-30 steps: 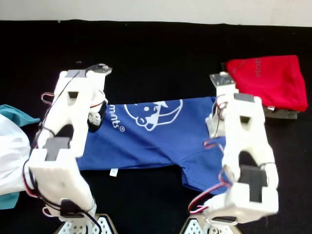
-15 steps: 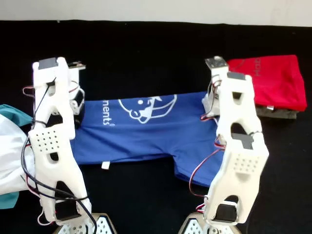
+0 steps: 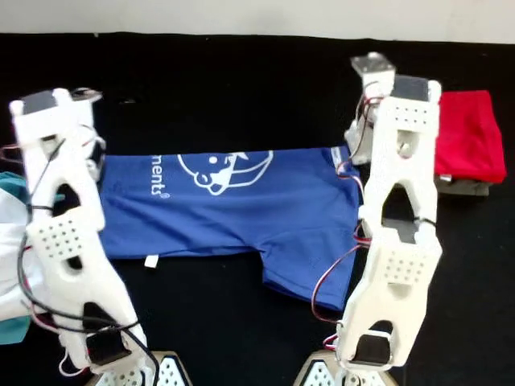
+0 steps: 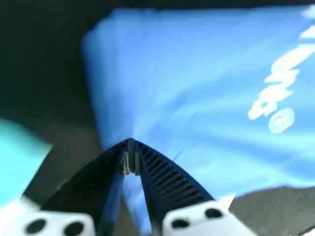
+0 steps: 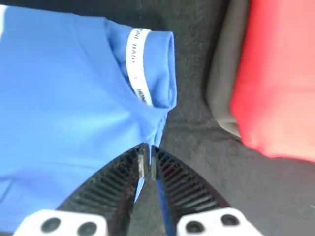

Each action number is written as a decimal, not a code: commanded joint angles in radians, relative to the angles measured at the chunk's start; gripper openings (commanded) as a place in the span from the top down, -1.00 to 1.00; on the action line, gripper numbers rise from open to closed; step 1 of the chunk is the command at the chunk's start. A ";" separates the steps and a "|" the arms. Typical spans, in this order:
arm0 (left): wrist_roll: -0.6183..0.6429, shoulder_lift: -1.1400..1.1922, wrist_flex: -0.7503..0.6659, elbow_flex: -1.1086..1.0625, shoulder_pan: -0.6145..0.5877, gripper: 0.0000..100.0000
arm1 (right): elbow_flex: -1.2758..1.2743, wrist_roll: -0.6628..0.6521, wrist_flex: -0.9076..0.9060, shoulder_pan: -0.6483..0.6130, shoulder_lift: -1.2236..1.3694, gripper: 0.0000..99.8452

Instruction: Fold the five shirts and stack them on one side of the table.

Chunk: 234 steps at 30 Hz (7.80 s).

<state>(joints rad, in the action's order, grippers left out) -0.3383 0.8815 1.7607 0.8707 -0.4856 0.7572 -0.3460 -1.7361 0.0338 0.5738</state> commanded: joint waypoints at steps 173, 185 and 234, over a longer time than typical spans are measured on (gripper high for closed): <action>0.020 -1.326 -0.632 -1.386 -0.021 0.79 | -2.405 0.014 1.032 0.067 -1.735 0.67; 0.018 -0.723 -0.634 -1.046 -0.119 0.63 | -2.407 0.014 1.032 0.067 -1.735 0.67; 0.097 -0.746 0.015 -0.398 0.453 0.98 | -2.362 0.009 0.940 0.243 -1.741 0.67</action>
<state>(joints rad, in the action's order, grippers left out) -0.2493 0.2754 1.7622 0.4672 -0.2048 -1.6195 -0.3307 -0.7818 0.2271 -1.1661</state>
